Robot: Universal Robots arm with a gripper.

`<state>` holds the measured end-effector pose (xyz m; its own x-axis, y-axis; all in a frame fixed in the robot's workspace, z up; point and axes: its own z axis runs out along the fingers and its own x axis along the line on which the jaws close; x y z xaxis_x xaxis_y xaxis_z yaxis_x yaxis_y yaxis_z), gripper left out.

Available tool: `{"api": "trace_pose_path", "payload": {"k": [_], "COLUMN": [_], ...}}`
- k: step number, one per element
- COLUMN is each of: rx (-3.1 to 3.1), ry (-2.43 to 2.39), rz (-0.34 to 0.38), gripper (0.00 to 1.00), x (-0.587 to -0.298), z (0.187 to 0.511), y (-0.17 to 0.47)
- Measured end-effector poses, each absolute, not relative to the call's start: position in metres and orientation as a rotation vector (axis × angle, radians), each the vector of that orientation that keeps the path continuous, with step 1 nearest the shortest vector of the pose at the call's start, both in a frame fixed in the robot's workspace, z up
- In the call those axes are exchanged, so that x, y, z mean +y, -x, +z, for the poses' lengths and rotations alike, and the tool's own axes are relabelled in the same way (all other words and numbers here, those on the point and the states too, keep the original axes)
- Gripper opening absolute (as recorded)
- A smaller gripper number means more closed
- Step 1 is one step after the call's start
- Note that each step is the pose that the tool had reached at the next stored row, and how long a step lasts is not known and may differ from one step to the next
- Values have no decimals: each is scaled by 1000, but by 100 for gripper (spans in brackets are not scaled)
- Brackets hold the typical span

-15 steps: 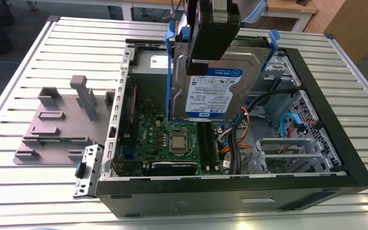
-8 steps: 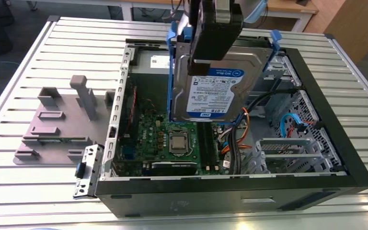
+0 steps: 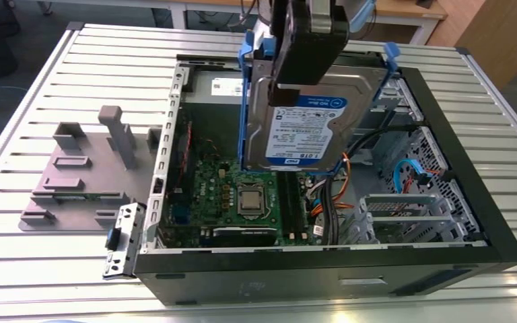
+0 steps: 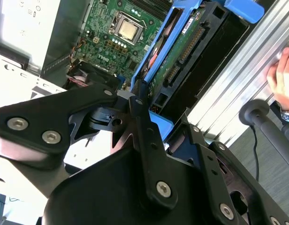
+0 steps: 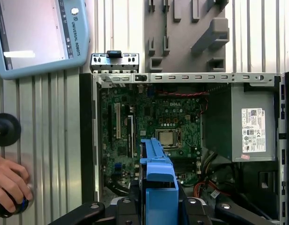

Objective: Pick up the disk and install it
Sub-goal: 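Pick up the disk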

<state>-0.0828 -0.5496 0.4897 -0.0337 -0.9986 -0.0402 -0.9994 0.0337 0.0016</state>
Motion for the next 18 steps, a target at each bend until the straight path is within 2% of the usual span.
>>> {"api": "trace_pose_path", "payload": {"k": [18], "rx": [2238], "ry": [2164], "rz": [45], "gripper": [36], "x": [-550], "z": [490], "y": [75]}}
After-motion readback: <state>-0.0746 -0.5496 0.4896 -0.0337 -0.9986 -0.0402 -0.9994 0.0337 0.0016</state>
